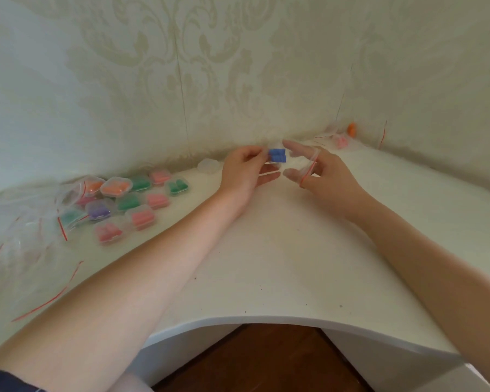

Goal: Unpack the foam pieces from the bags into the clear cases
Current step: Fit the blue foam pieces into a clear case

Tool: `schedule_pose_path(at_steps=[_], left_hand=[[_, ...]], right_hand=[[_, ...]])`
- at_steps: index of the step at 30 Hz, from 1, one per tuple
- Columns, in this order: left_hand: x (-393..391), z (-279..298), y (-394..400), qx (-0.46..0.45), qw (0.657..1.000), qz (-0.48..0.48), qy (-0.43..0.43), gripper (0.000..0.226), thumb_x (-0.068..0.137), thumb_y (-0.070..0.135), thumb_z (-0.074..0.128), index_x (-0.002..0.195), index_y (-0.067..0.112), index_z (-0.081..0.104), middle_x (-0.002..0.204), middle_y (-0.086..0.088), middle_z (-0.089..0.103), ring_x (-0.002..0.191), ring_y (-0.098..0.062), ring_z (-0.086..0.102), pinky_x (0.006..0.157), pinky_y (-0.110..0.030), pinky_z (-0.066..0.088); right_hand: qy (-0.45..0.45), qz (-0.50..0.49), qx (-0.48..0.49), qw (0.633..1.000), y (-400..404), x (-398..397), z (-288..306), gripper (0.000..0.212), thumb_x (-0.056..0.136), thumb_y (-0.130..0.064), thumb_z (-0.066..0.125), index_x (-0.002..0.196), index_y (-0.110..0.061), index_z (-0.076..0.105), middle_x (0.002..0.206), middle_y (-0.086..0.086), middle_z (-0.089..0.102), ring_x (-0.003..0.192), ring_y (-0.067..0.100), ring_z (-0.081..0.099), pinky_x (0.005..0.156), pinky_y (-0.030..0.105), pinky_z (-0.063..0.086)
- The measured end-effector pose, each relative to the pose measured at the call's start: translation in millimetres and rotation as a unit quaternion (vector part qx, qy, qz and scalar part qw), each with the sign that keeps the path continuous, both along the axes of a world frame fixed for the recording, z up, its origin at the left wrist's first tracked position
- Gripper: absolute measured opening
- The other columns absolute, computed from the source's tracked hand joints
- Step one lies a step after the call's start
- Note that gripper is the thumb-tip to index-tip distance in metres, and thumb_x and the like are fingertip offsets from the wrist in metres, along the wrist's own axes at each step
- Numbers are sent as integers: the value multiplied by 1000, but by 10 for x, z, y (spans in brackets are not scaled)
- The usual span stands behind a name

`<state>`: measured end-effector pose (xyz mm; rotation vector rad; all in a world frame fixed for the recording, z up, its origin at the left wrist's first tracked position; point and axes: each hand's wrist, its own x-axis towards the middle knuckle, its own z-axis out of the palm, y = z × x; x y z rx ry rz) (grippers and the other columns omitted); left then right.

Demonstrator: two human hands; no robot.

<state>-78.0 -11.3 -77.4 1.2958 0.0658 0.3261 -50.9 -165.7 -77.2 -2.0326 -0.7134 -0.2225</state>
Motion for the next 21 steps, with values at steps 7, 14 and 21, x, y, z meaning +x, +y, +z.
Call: schedule_pose_path(at_steps=[7, 14, 21], left_hand=[[40, -52, 4, 71, 997, 8, -10, 12, 89, 6, 60, 78, 10, 60, 74, -5, 62, 64, -8, 62, 58, -19, 53], [57, -84, -13, 97, 994, 43, -19, 17, 83, -5, 64, 76, 9, 57, 78, -11, 57, 65, -15, 62, 62, -22, 57], [45, -70, -11, 109, 993, 50, -23, 19, 79, -7, 65, 74, 9, 56, 74, -7, 54, 65, -14, 58, 58, -21, 55]], right_hand=[[49, -10, 37, 998, 18, -45, 12, 26, 91, -32, 62, 115, -25, 63, 109, -2, 66, 77, 10, 67, 72, 25, 53], [109, -29, 40, 993, 14, -14, -6, 24, 99, -21, 43, 108, -15, 65, 108, 2, 68, 75, 8, 63, 64, 18, 48], [78, -6, -1, 997, 60, -92, -6, 20, 87, -22, 67, 106, -16, 72, 98, 2, 71, 78, 6, 60, 73, 16, 47]])
